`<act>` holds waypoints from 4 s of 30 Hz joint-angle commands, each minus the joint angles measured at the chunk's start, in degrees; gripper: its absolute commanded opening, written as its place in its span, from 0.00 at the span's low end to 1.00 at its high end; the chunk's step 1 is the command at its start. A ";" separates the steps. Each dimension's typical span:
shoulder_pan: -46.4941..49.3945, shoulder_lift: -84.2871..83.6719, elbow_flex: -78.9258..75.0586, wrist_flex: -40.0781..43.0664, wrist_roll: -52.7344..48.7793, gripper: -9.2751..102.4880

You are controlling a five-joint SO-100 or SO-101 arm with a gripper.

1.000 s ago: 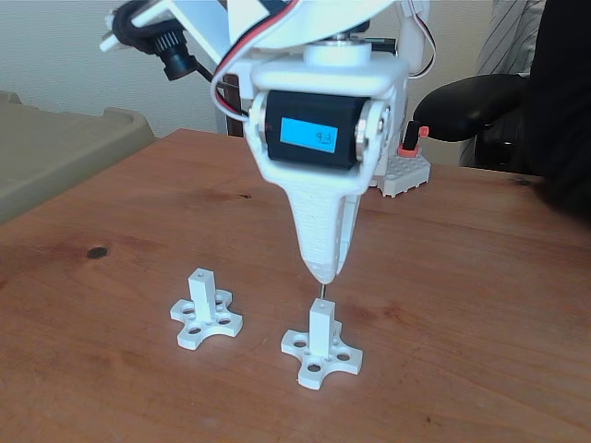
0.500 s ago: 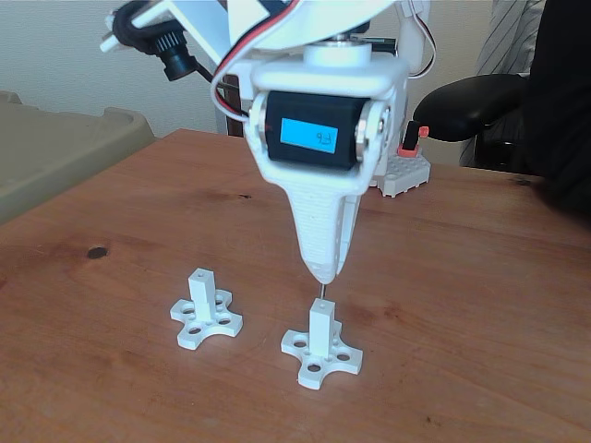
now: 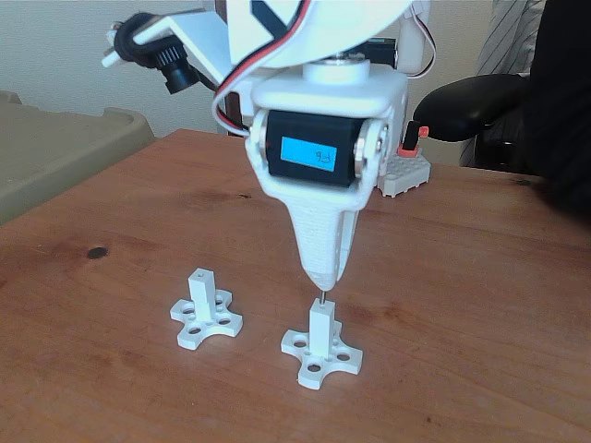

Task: Grab the screw and set it in the hole.

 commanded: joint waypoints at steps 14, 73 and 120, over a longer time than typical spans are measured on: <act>-0.70 0.62 -0.97 -1.41 0.35 0.04; -0.70 -1.05 -0.18 -2.20 -0.53 0.09; 5.71 12.22 -3.34 7.91 -3.52 0.40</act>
